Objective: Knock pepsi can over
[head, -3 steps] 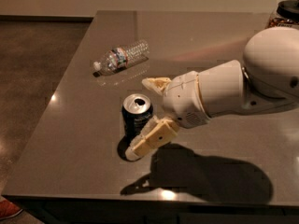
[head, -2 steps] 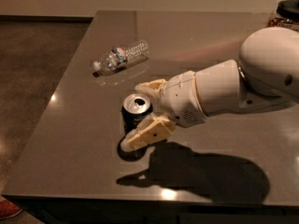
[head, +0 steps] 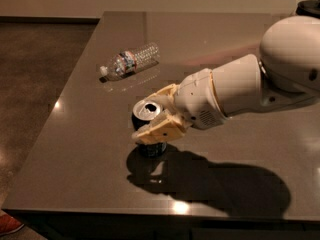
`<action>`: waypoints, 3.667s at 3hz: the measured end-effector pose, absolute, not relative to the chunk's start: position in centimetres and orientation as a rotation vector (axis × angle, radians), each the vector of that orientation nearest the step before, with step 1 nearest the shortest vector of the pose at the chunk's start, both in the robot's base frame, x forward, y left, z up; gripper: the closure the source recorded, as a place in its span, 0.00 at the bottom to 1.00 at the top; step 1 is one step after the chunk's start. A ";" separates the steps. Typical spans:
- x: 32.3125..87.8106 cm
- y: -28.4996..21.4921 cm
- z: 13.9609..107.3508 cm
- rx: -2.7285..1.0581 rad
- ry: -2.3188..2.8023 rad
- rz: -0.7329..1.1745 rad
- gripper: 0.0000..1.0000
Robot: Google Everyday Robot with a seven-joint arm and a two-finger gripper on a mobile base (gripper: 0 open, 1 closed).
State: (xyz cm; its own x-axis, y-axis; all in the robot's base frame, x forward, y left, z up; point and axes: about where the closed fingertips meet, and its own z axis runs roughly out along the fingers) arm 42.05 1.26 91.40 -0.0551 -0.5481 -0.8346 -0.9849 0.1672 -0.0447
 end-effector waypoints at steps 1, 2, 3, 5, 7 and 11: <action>42.5 -0.6 92.4 -1.513 1.807 0.665 0.87; 42.3 -2.0 93.5 -1.590 1.913 0.549 1.00; 42.3 -3.3 93.8 -1.701 2.000 0.394 1.00; 43.6 -4.4 92.4 -1.896 2.091 0.185 1.00; 45.1 -3.9 90.6 -2.058 2.130 -0.004 0.83; 46.3 -2.4 87.1 -2.256 2.112 -0.068 0.00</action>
Offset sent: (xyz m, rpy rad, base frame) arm 0.0066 -0.0674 0.0254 -0.5526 0.0413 -0.0702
